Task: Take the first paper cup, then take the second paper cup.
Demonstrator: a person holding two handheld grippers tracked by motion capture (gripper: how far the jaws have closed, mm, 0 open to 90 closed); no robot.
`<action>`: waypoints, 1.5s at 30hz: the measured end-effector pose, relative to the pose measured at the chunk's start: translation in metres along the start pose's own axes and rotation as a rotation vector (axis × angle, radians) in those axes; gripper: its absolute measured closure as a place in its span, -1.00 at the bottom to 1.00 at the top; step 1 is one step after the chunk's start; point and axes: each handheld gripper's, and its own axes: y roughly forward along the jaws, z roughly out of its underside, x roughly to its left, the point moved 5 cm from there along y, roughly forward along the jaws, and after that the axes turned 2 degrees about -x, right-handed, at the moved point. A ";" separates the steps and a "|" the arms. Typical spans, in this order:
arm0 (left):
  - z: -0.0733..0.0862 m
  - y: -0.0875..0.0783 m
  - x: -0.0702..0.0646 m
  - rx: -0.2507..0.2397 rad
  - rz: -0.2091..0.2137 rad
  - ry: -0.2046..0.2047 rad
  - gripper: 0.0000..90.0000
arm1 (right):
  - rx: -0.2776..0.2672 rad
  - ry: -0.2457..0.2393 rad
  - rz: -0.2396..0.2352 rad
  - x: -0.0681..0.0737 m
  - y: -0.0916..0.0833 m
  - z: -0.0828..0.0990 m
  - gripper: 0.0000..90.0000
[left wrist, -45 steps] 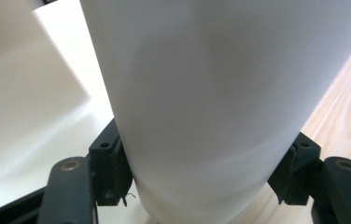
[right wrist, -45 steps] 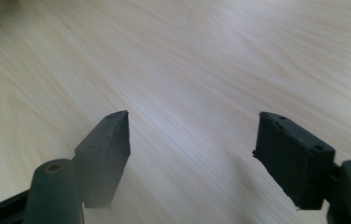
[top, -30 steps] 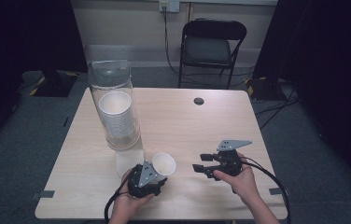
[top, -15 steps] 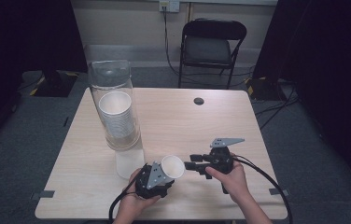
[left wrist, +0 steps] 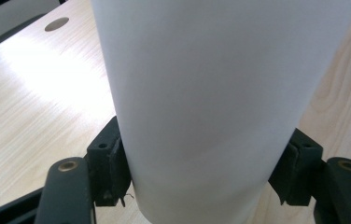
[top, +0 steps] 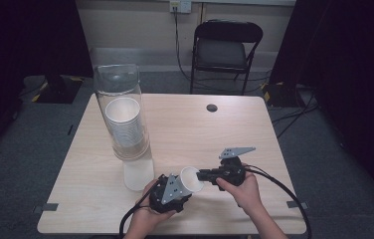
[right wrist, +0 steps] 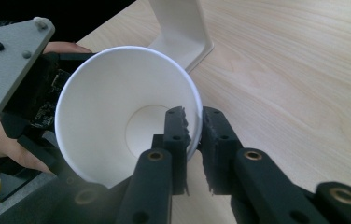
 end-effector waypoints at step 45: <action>0.052 -0.064 0.046 -0.023 -0.138 -0.231 -0.55 | -0.244 0.138 0.399 -0.128 -0.124 0.055 -0.62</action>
